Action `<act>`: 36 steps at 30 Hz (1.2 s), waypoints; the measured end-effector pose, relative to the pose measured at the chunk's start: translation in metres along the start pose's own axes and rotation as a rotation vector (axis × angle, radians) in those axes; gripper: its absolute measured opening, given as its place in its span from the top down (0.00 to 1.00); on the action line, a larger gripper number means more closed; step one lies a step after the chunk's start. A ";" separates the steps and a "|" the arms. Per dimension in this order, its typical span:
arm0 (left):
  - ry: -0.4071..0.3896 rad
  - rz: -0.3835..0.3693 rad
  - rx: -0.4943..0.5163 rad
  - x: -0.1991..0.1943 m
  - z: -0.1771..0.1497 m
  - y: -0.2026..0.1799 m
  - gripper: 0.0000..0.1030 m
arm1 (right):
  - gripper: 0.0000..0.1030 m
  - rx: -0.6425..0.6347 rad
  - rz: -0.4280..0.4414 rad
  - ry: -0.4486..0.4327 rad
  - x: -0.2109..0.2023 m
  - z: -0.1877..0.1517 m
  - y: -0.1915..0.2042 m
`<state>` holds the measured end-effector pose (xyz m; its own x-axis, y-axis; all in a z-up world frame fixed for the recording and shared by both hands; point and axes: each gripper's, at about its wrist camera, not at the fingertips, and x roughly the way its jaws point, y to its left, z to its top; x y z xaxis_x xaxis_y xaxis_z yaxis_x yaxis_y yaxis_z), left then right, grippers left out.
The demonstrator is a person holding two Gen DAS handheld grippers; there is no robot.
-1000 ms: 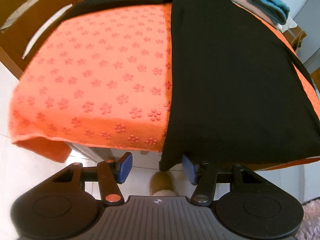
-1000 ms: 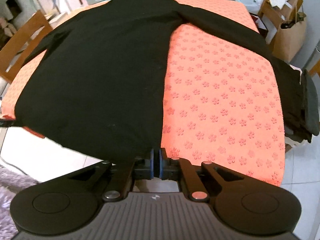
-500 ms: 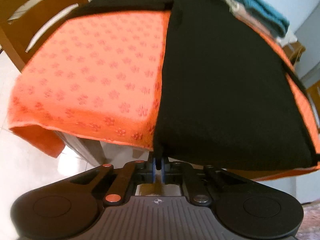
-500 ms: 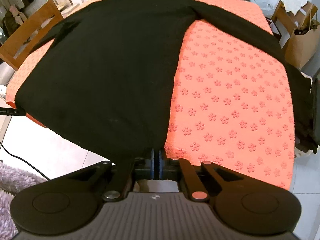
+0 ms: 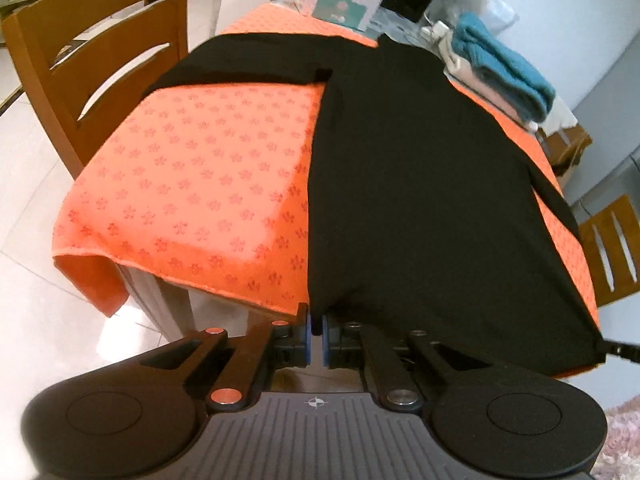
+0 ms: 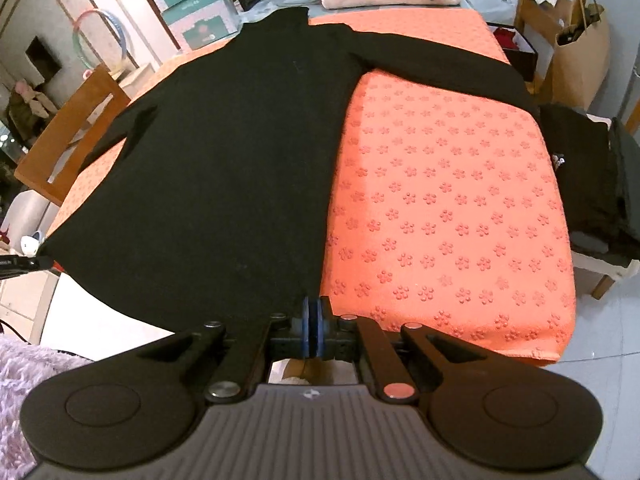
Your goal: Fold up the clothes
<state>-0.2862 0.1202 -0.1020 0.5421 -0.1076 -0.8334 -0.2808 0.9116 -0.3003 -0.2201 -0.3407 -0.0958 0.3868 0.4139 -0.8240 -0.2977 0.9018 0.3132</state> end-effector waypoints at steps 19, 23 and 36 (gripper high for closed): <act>-0.159 -0.196 -0.229 -0.007 0.092 0.006 0.93 | 0.96 0.293 0.006 -0.229 -0.023 0.063 -0.012; -0.164 -0.216 -0.260 0.011 0.126 0.010 0.93 | 0.97 0.346 -0.028 -0.278 -0.015 0.089 -0.022; -0.127 -0.184 -0.222 0.074 0.205 0.004 0.93 | 0.99 0.383 -0.152 -0.317 0.047 0.178 -0.040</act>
<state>-0.0845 0.1967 -0.0700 0.6906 -0.1997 -0.6951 -0.3271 0.7710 -0.5465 -0.0351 -0.3352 -0.0631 0.6637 0.2386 -0.7089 0.1001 0.9109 0.4004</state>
